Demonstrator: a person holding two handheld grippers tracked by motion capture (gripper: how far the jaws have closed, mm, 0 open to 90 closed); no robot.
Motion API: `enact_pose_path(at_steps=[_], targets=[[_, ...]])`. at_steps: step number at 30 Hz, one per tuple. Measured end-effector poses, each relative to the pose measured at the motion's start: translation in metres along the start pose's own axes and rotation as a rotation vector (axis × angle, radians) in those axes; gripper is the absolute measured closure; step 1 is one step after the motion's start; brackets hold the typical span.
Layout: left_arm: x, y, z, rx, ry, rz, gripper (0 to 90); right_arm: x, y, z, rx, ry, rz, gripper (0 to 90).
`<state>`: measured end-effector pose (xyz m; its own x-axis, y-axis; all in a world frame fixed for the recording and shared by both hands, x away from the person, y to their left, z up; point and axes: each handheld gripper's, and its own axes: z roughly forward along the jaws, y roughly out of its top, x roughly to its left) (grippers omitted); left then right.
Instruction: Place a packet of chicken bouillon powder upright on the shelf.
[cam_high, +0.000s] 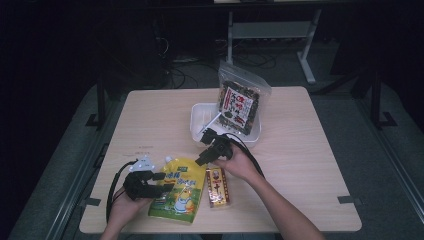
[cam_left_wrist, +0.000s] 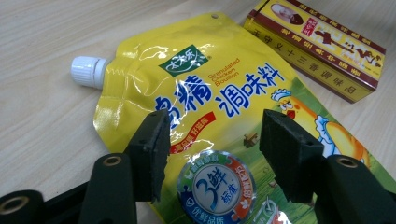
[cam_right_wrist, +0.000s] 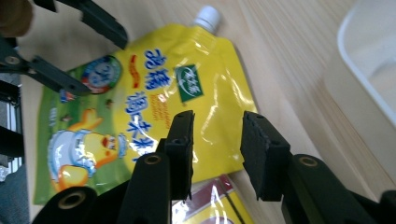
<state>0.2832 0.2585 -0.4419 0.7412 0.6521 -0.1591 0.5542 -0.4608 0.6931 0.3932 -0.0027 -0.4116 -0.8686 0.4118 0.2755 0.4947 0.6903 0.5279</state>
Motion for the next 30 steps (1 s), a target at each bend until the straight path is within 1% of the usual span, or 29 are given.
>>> enact_pose_path(at_steps=[2,3,5,8,11,14,15,21,23,30], targets=[[0.001,-0.001,0.001,0.006,0.001,-0.004,45.6,-0.006,-0.001,0.003,0.018,-0.006,0.027,63.1],[0.001,-0.001,0.001,0.012,0.002,-0.003,48.8,-0.01,-0.002,0.006,0.03,-0.015,0.044,63.3],[0.002,-0.002,0.002,0.026,0.002,-0.001,49.5,-0.011,-0.002,0.007,0.035,-0.016,0.05,63.4],[0.001,-0.002,0.004,0.044,0.003,0.001,52.5,-0.017,-0.003,0.013,0.063,-0.019,0.087,63.3],[0.0,-0.002,0.006,0.054,0.004,0.001,54.4,-0.021,-0.004,0.018,0.09,-0.01,0.126,62.4],[0.001,-0.002,0.006,0.061,0.004,0.002,56.0,-0.023,-0.005,0.021,0.105,-0.007,0.143,61.2],[0.001,-0.002,0.006,0.064,0.004,0.003,56.4,-0.026,-0.006,0.022,0.115,-0.001,0.16,61.0],[0.001,-0.003,0.007,0.07,0.007,-0.007,57.9,-0.028,-0.007,0.023,0.126,0.01,0.182,60.8],[0.001,-0.003,0.008,0.07,0.007,-0.01,57.9,-0.029,-0.007,0.024,0.131,0.012,0.198,60.8],[0.001,-0.003,0.008,0.073,0.005,-0.013,58.1,-0.032,-0.008,0.026,0.144,0.039,0.232,60.7]])
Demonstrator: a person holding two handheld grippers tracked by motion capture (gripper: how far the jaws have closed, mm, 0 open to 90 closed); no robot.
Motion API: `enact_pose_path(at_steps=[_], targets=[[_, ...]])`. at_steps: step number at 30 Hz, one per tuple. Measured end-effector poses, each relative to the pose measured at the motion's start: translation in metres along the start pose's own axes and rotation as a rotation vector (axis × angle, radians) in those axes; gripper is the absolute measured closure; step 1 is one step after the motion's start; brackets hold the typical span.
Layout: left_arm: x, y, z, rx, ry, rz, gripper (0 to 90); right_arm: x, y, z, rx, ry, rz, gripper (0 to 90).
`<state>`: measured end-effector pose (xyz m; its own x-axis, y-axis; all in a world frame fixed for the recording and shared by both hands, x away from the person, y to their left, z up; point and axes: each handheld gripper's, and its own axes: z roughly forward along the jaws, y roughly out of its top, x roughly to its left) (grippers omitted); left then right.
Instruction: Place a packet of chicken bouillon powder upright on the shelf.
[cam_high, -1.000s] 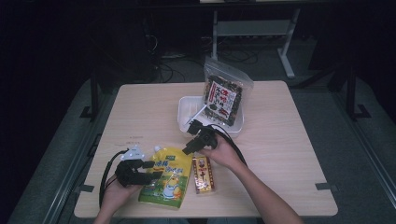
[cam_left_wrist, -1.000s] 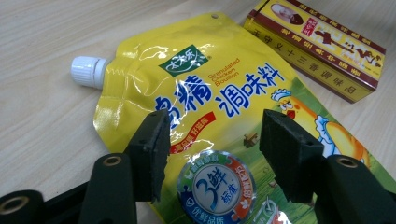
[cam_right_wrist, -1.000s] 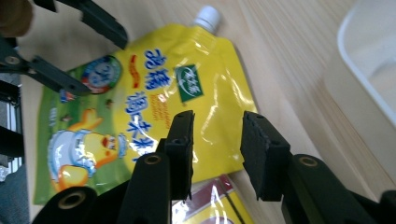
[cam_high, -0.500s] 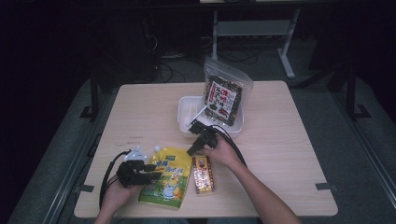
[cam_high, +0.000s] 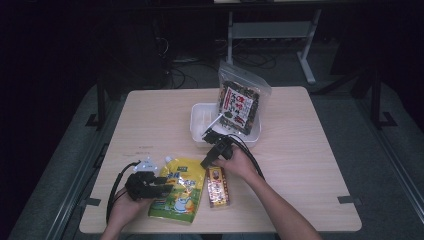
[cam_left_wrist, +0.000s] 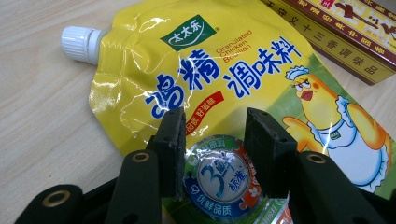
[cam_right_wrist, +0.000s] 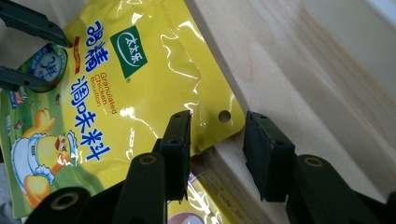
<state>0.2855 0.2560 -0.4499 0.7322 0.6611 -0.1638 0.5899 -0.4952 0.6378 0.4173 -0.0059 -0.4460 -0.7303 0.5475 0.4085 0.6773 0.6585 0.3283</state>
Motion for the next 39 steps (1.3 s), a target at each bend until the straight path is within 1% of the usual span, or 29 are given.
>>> enact_pose_path(at_steps=[9,11,15,16,17,21,22,26,27,28,29,30,31,32,35,37,39], targets=[[0.0009,-0.0003,0.0002,0.001,-0.003,-0.002,58.9,-0.0006,0.0006,0.0037,0.012,0.02,0.015,59.7],[0.0009,-0.0003,0.0002,0.001,-0.003,-0.006,59.1,-0.002,0.0003,0.0031,0.015,0.03,0.032,61.0],[0.0014,-0.0004,0.0003,0.0,-0.004,-0.007,59.4,-0.0027,0.0001,0.0022,0.024,0.035,0.044,60.3],[0.0014,-0.0004,0.0003,0.0,-0.005,-0.007,59.5,-0.004,-0.0001,0.0026,0.028,0.044,0.06,60.3],[0.0015,-0.0005,0.0003,0.0,-0.005,-0.007,59.5,-0.0046,0.0,0.0025,0.029,0.046,0.064,60.2],[0.0016,-0.0004,0.0004,-0.001,-0.005,-0.008,59.6,-0.005,0.0005,0.0032,0.024,0.057,0.069,59.9],[0.0017,-0.0004,0.0005,-0.001,-0.005,-0.008,59.7,-0.0045,0.001,0.0041,0.023,0.066,0.07,59.9],[0.0019,-0.0004,0.0005,-0.001,-0.005,-0.007,59.7,-0.0032,0.0012,0.0039,0.013,0.057,0.062,60.8],[0.002,-0.0004,0.0007,-0.002,-0.006,-0.008,59.9,-0.0032,0.001,0.0036,0.012,0.054,0.057,62.7],[0.0019,-0.0004,0.0007,-0.002,-0.005,-0.008,59.9,-0.0032,0.0007,0.0032,0.004,0.076,0.06,64.6],[0.0019,-0.0003,0.0008,-0.002,-0.006,-0.009,59.9,-0.0036,0.0007,0.0026,-0.007,0.107,0.067,64.7],[0.0019,-0.0002,0.0008,-0.001,-0.004,-0.008,59.9,-0.0029,0.0011,0.0022,-0.012,0.116,0.07,64.9],[0.0018,-0.0002,0.0008,-0.001,-0.004,-0.009,59.9,-0.0009,0.0021,0.0024,-0.011,0.11,0.058,65.2],[0.0018,-0.0001,0.0008,-0.001,-0.004,-0.008,60.0,0.0006,0.0031,0.003,0.002,0.101,0.059,65.1],[0.0017,-0.0002,0.0008,-0.002,-0.003,-0.009,60.1,0.0,0.0039,0.0035,0.016,0.09,0.073,64.6],[0.0018,-0.0002,0.0008,-0.001,-0.003,-0.009,60.2,-0.0022,0.0033,0.0028,0.025,0.072,0.084,63.9],[0.0021,-0.0005,0.0009,-0.003,-0.004,-0.011,60.4,-0.0051,0.002,0.0015,0.034,0.064,0.094,62.8]])
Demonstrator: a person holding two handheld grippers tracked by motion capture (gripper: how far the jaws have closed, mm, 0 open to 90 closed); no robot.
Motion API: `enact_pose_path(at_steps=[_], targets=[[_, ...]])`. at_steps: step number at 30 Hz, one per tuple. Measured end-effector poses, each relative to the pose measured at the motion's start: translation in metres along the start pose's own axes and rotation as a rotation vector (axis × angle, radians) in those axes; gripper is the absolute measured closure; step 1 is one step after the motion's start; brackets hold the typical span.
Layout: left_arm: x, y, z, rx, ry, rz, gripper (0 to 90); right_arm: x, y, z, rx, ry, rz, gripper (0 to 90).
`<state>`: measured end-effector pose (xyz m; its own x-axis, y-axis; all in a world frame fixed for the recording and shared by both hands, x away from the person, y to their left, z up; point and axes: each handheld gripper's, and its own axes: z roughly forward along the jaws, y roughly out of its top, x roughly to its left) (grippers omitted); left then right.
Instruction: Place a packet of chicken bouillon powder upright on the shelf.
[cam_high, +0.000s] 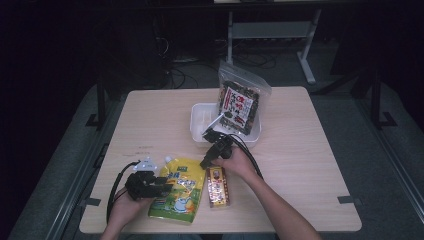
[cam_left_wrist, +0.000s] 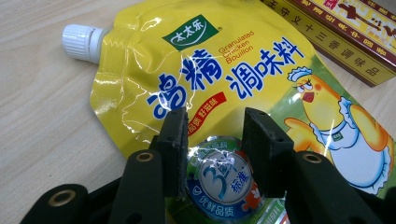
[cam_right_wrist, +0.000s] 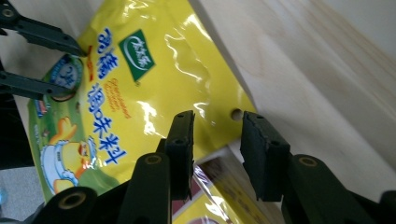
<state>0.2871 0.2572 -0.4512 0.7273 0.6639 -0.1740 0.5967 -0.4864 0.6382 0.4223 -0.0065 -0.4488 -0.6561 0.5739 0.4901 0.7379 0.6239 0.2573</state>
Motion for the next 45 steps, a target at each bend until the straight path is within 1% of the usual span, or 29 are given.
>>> enact_pose_path(at_steps=[4,6,8,12,23,31,33,35,38,40,45], targets=[[-0.0001,-0.0003,-0.0002,-0.001,0.002,0.0,60.4,-0.0012,-0.0006,-0.0014,0.005,0.008,0.012,61.4],[-0.0001,-0.0006,-0.0003,-0.002,0.001,-0.003,60.4,-0.001,-0.0002,0.0005,0.01,0.019,0.011,60.2],[-0.0002,-0.0009,-0.0005,-0.002,0.003,-0.005,60.5,-0.0013,0.0002,0.0025,0.019,0.025,0.019,59.5],[0.0001,-0.0016,-0.0004,-0.006,0.001,-0.008,60.8,-0.0016,0.0002,0.0022,0.018,0.033,0.027,58.2],[0.0012,-0.0032,-0.0013,-0.008,0.002,-0.01,61.9,-0.0028,-0.0005,0.001,0.022,0.043,0.04,57.4],[0.0012,-0.0034,-0.0013,-0.01,0.002,-0.009,62.2,-0.0013,0.0015,0.0052,0.016,0.077,0.042,58.6],[0.0005,-0.0027,-0.0018,-0.007,0.006,-0.006,62.3,-0.0015,0.0013,0.0028,0.01,0.068,0.042,58.9],[0.0,-0.0011,-0.0034,0.003,0.016,-0.004,61.8,-0.0014,0.0007,0.0006,0.009,0.045,0.043,58.7],[-0.0003,-0.0008,-0.0058,0.009,0.036,-0.003,60.6,-0.0024,0.0003,0.0016,0.019,0.035,0.051,58.5],[-0.0006,-0.0017,-0.0057,0.014,0.048,-0.001,62.9,-0.002,0.0008,0.0032,0.025,0.044,0.049,58.6],[-0.0017,-0.0018,-0.0051,0.025,0.062,0.005,64.7,-0.0004,0.0016,0.005,0.03,0.058,0.05,58.4]])
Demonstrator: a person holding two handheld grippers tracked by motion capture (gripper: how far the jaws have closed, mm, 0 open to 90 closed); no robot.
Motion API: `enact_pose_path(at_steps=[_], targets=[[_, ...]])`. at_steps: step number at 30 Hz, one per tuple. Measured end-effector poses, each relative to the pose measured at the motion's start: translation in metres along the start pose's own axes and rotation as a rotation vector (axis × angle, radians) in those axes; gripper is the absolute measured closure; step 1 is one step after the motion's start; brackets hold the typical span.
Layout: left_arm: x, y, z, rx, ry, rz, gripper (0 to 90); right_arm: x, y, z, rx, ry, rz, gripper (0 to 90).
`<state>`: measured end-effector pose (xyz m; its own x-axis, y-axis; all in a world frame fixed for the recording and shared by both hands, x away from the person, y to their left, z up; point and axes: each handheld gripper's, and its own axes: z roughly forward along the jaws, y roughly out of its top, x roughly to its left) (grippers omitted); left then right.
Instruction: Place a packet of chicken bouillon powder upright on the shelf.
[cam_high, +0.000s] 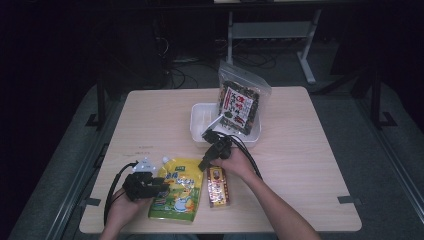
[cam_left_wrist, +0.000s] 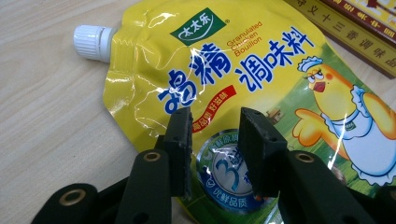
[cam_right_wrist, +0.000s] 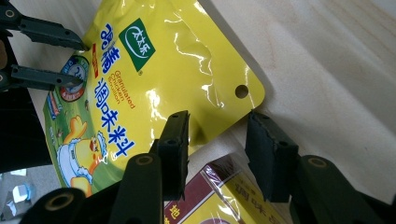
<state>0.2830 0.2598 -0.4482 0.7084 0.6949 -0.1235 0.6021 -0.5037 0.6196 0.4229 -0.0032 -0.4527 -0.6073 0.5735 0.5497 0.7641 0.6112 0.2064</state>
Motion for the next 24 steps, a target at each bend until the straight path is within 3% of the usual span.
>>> enact_pose_path(at_steps=[5,11,24], targets=[[0.003,-0.001,0.0,-0.004,-0.011,-0.011,65.4,0.0,0.001,0.003,0.007,0.036,0.012,57.8],[0.002,-0.002,0.001,-0.007,-0.004,-0.008,65.4,0.002,0.002,0.004,0.0,0.046,0.008,60.0],[0.002,-0.001,0.001,-0.014,0.0,0.001,64.5,0.01,0.002,0.0,-0.048,0.022,-0.055,87.4]])
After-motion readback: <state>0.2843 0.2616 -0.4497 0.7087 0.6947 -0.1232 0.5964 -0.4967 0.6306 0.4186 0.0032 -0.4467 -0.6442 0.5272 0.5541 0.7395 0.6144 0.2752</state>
